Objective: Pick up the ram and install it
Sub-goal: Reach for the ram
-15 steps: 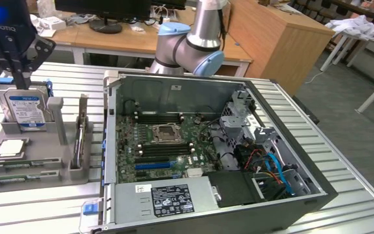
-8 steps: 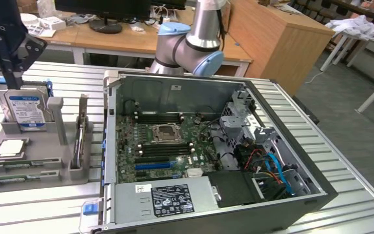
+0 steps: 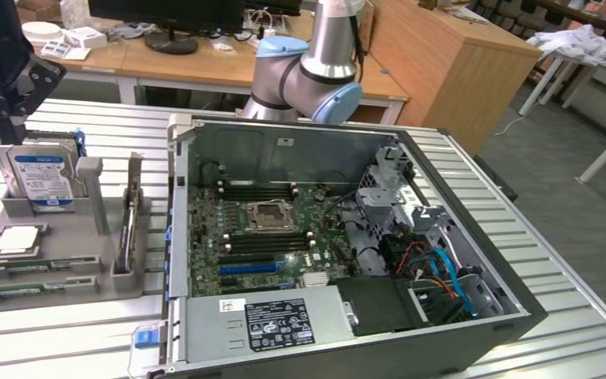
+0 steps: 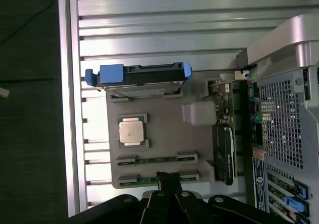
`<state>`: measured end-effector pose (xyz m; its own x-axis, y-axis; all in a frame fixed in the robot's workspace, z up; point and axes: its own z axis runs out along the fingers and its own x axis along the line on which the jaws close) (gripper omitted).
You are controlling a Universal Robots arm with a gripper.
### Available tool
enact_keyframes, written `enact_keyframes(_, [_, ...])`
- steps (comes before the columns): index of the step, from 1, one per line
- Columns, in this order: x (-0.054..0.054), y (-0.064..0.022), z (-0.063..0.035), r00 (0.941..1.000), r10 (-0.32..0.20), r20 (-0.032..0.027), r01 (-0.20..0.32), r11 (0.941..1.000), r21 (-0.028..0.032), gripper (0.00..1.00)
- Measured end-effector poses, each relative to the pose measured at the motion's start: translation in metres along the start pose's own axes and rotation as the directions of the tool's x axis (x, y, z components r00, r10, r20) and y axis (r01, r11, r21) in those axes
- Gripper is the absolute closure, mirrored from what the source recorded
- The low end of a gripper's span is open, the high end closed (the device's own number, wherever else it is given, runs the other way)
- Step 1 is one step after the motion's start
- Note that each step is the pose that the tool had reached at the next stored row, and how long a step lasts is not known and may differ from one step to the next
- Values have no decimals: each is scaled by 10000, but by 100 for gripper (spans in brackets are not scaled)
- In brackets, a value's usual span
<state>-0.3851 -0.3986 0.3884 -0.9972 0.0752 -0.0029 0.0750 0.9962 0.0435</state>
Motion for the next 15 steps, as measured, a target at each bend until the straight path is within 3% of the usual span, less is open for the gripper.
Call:
enact_keyframes(6, [2,-11,-1,10000,2,-2,-2,10000,1,89])
enact_keyframes(15, [-11,-160,-7,10000,1,-1,-1,10000,0,89])
